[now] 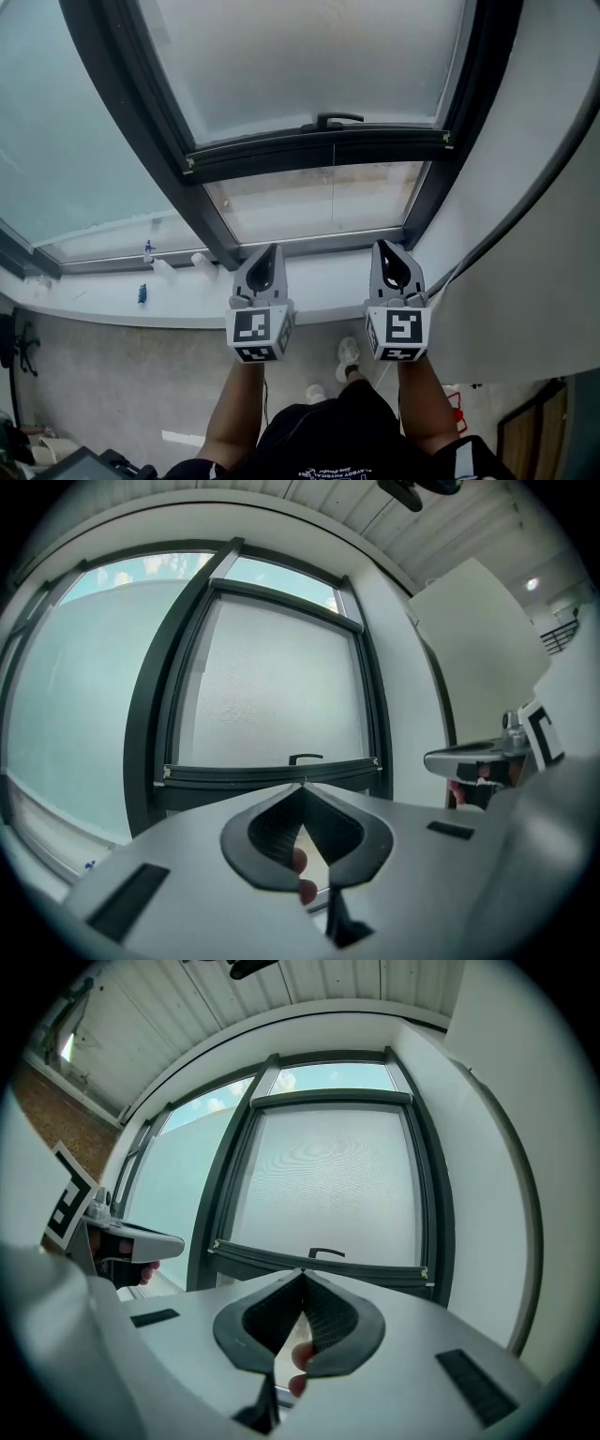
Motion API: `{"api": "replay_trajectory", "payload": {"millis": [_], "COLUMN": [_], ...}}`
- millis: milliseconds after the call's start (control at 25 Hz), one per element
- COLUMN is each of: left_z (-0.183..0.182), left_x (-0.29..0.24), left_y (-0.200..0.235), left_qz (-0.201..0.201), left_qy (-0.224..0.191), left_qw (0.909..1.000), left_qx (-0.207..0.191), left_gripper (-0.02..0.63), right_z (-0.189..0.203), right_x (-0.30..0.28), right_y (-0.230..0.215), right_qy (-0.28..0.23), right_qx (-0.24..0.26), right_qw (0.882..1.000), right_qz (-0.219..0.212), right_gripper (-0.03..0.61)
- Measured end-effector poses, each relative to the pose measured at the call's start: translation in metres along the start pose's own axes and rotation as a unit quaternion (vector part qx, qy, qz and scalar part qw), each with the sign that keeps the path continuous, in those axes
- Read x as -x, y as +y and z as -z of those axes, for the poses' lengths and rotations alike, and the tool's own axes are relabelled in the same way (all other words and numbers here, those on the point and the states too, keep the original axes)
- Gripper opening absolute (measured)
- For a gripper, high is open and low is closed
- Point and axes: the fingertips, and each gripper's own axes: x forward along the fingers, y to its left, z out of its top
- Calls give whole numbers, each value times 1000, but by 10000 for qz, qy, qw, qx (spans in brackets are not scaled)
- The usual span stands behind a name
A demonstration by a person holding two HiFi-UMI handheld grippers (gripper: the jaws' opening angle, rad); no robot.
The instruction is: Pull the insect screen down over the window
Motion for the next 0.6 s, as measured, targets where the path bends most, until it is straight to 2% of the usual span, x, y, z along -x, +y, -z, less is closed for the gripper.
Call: {"api": "replay_trajectory", "payload": {"millis": [200,600], "left_z": [4,-2], "left_x": [26,42], "left_y": [-18,-51], "left_qz": [32,-152], "left_qy": [14,17], "left_qw": [10000,9997], "left_qx": [-29,-170], "left_gripper": [3,3], "right_z": [4,2], "right_x": [32,58], "right_y": [4,-12], "right_qy": [33,-90], "right_qx": [23,34], "right_qw": [10000,9997], "right_qz": [1,-212], "right_gripper": [5,5]}}
